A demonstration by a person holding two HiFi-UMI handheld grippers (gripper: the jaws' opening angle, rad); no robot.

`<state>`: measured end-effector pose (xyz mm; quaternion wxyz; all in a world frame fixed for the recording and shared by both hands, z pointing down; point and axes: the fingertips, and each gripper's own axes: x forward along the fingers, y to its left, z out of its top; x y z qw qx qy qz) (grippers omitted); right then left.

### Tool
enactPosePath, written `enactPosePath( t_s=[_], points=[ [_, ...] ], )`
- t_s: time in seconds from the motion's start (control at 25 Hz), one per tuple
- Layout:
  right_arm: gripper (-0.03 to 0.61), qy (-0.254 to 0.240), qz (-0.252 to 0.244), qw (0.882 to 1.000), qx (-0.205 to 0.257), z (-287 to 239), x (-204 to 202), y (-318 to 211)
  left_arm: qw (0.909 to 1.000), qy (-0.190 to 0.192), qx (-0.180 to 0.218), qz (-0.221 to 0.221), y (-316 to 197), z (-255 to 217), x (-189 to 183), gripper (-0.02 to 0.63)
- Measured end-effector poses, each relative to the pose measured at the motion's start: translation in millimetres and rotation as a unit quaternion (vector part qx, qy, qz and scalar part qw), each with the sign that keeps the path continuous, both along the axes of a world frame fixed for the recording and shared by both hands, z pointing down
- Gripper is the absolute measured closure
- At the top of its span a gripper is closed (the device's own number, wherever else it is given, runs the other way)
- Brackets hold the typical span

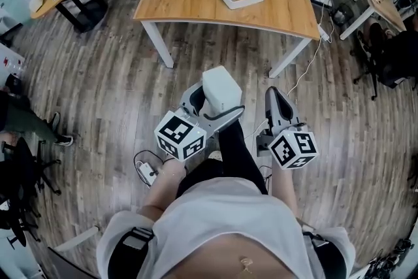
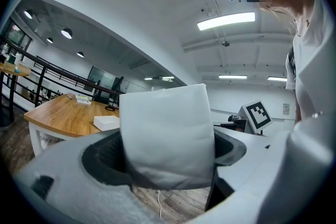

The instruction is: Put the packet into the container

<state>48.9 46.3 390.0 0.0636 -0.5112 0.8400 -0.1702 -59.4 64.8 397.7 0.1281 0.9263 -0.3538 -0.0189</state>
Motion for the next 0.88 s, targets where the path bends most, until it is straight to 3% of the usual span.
enactPosePath(
  t_s=[0.4,0.88],
  points=[
    [0.568,-0.007,0.002,1.000,-0.012,12,7,-64,0.9998,-0.007,-0.015,-0.007,-59,12,3,0.160],
    [0.568,0.002,-0.017,1.000,-0.018,1,15,-187,0.9994,-0.006,-0.029,-0.015,-174,9,19,0.160]
  ],
)
